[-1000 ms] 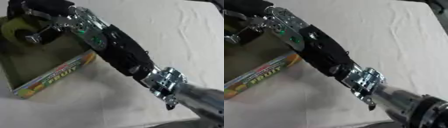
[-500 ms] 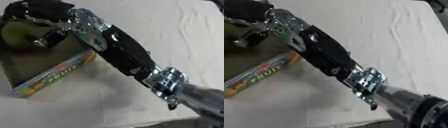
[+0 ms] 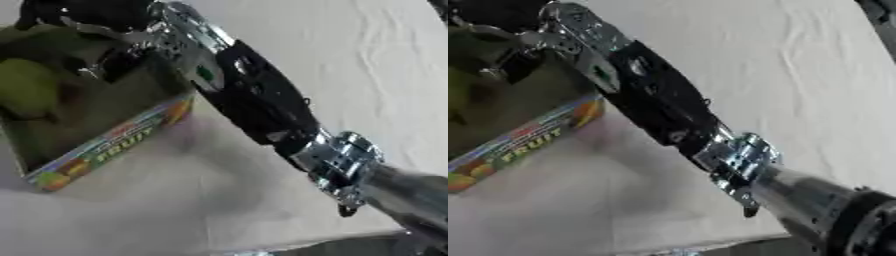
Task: Pick up objects on the table and place them in the box.
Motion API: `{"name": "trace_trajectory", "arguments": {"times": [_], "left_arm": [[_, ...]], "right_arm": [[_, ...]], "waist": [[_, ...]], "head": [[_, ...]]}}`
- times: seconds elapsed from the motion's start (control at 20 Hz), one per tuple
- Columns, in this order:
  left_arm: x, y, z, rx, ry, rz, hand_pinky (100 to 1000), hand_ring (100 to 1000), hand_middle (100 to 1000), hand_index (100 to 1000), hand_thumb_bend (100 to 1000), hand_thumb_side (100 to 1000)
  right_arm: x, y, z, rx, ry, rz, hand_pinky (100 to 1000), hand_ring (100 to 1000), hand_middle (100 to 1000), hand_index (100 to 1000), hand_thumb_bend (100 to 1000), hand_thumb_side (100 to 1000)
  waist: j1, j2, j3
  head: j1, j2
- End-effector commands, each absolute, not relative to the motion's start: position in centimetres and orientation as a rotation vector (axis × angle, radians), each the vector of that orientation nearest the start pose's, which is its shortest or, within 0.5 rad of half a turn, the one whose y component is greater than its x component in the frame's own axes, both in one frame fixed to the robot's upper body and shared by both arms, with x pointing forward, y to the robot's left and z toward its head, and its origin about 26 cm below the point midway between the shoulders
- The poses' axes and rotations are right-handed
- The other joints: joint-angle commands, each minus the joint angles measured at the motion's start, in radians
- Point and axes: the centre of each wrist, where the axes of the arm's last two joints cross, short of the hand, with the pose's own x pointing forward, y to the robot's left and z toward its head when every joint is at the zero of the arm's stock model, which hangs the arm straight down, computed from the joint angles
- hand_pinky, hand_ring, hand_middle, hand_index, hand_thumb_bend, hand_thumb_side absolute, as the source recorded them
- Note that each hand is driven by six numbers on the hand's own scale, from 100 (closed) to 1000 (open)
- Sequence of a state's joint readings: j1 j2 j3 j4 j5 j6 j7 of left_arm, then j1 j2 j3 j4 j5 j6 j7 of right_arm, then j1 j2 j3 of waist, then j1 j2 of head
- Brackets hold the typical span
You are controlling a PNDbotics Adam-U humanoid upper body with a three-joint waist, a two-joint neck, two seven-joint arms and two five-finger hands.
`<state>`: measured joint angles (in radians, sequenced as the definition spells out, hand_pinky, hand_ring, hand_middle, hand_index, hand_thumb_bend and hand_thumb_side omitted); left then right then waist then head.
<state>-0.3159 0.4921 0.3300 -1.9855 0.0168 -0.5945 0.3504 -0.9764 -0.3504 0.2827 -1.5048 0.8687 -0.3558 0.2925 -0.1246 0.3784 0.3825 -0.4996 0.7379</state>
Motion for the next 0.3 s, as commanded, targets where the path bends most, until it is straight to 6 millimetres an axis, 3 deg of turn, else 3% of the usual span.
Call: {"name": "trace_trajectory", "arguments": {"times": [0.05, 0.1, 0.3], "left_arm": [[27.8, 36.5, 26.4, -0.672, 3.125, -0.011, 650, 701, 637, 819, 100, 491], [27.7, 36.6, 26.3, -0.681, 3.126, -0.016, 649, 701, 637, 819, 100, 495], [27.5, 37.1, 25.8, -0.730, 3.135, -0.036, 647, 701, 639, 820, 100, 513]], "right_arm": [[37.7, -17.2, 33.8, 0.992, 2.633, -1.633, 891, 798, 807, 889, 100, 348], [36.9, -18.2, 34.6, 0.944, 2.709, -1.543, 901, 793, 804, 883, 100, 417], [32.9, -23.4, 37.4, 0.712, 2.981, -1.167, 921, 802, 803, 870, 100, 470]], "waist": [[0.018, -0.027, -0.006], [0.018, -0.029, -0.010], [0.022, -0.034, -0.038]], "head": [[0.007, 0.007], [0.009, 0.008], [0.034, 0.012]]}}
